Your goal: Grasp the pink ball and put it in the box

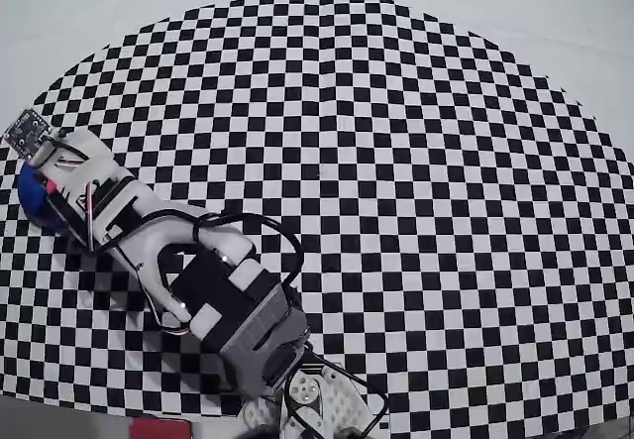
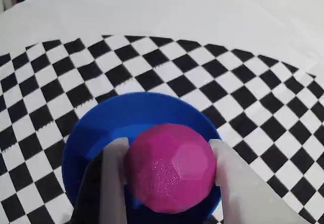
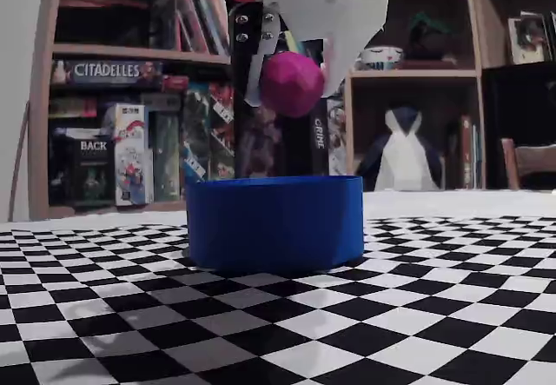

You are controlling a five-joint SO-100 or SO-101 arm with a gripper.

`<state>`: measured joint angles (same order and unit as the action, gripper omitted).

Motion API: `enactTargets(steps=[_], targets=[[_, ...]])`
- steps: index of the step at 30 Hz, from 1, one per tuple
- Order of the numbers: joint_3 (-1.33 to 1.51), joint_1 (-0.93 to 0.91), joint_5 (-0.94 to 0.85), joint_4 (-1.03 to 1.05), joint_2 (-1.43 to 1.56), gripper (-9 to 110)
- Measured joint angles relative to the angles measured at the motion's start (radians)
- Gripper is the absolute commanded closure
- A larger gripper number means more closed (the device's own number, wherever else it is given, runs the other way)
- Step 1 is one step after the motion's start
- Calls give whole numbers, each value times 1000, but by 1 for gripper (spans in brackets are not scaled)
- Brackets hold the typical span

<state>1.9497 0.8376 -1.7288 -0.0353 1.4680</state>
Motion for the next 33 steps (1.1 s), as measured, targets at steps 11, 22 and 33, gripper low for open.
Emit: enactTargets(steps=[11, 22, 33], targets=[[-12, -3, -2, 0, -34, 101], [-55, -3, -2, 0, -75, 101], [-75, -3, -2, 0, -115, 101]])
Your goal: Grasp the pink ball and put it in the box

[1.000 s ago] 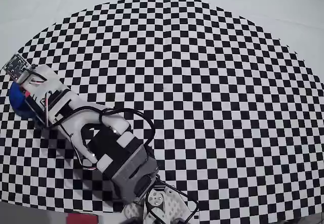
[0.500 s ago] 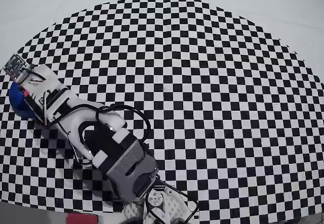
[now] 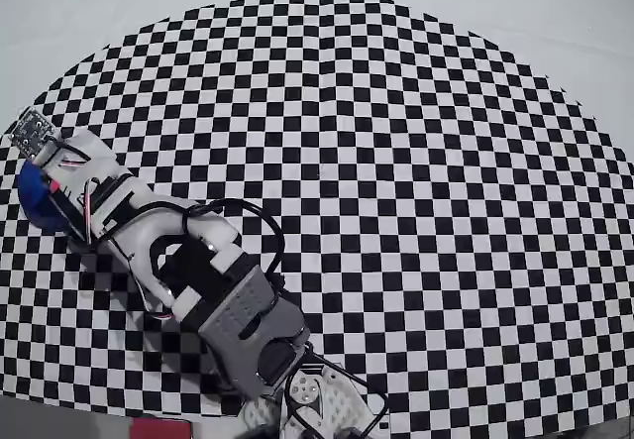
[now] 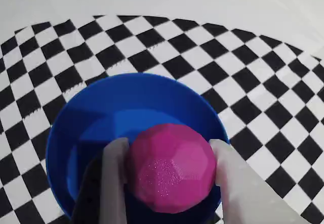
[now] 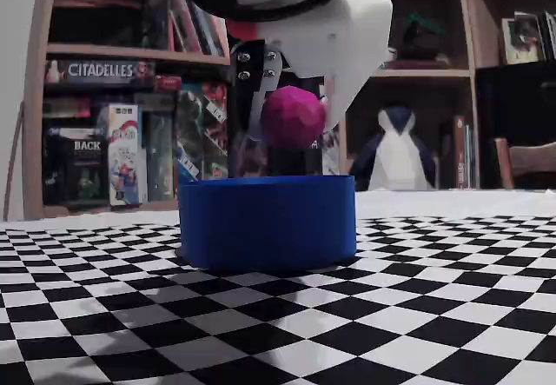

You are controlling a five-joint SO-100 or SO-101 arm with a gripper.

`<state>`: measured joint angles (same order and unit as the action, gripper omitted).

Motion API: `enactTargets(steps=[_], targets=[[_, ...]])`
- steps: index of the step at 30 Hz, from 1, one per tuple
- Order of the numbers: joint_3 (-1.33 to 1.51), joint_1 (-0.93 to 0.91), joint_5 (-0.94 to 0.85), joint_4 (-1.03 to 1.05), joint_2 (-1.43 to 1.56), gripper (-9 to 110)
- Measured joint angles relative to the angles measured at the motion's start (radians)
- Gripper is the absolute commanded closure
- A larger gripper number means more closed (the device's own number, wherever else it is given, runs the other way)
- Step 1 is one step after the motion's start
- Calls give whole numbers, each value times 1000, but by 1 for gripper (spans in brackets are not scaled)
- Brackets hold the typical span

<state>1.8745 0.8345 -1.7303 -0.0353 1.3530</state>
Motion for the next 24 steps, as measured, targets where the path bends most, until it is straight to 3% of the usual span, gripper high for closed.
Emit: enactTargets(steps=[24], targets=[[-35, 11, 0, 0, -57, 101]])
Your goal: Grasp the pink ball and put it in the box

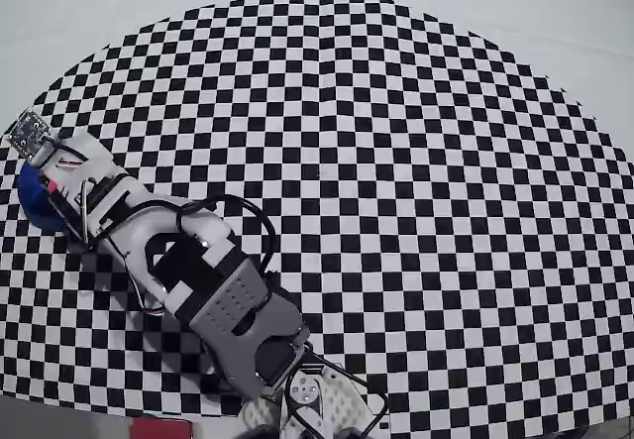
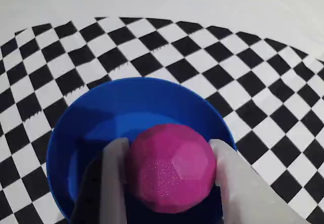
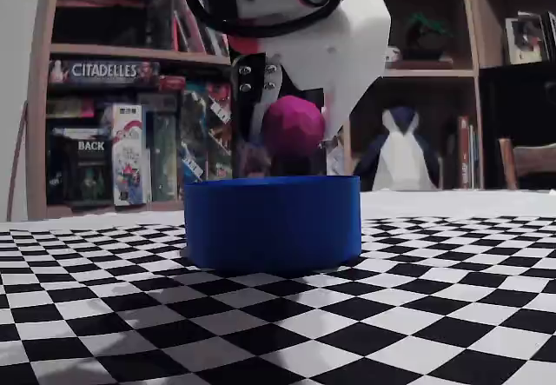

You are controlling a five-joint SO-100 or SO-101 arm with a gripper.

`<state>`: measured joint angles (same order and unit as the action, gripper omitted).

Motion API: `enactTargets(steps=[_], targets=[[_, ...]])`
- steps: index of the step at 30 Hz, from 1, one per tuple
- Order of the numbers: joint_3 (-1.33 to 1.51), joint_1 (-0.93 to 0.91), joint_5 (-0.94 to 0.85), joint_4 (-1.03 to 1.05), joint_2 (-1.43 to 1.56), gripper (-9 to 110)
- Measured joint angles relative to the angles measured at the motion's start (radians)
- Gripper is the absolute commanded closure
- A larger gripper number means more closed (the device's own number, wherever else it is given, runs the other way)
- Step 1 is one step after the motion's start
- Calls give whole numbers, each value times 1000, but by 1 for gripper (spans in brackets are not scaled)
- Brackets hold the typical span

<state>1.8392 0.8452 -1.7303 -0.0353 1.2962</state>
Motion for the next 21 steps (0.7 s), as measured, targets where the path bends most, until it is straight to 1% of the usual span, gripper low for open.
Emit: enactTargets(steps=[21], targets=[[0, -2, -8, 0, -5, 101]])
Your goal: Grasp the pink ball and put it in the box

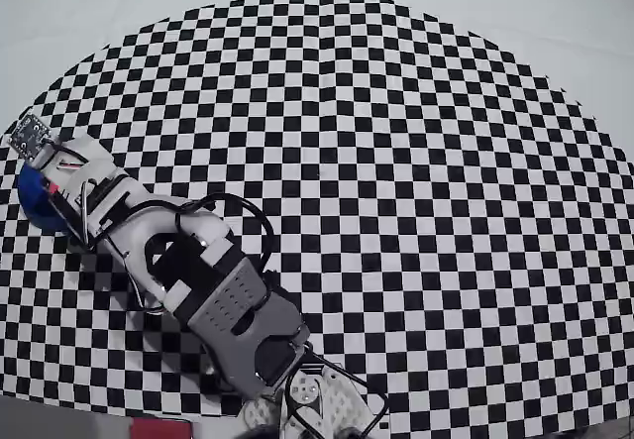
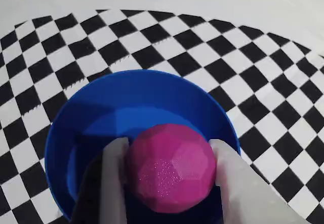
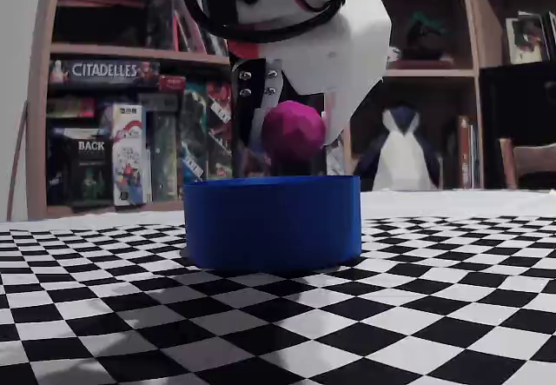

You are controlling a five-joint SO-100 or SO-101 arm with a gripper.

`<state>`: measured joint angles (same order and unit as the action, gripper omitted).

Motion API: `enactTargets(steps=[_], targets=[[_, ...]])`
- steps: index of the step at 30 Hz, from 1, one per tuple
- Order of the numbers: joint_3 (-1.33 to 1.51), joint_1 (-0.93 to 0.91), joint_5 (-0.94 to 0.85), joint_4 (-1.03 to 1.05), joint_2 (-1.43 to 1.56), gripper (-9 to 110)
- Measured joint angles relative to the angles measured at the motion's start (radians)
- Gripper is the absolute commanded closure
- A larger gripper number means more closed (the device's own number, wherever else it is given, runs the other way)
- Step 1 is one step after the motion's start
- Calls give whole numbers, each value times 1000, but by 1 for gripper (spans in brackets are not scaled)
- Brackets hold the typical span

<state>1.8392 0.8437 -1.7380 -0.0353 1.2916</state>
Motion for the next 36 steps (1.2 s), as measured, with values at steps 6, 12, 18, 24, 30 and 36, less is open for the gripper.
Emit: enactTargets(steps=[6, 12, 18, 24, 30, 36], targets=[[0, 0, -3, 0, -9, 101], [0, 0, -3, 0, -9, 101], [0, 0, -3, 0, -9, 101], [0, 0, -3, 0, -9, 100], [0, 0, -3, -29, -9, 79], [0, 0, -3, -66, -9, 76]])
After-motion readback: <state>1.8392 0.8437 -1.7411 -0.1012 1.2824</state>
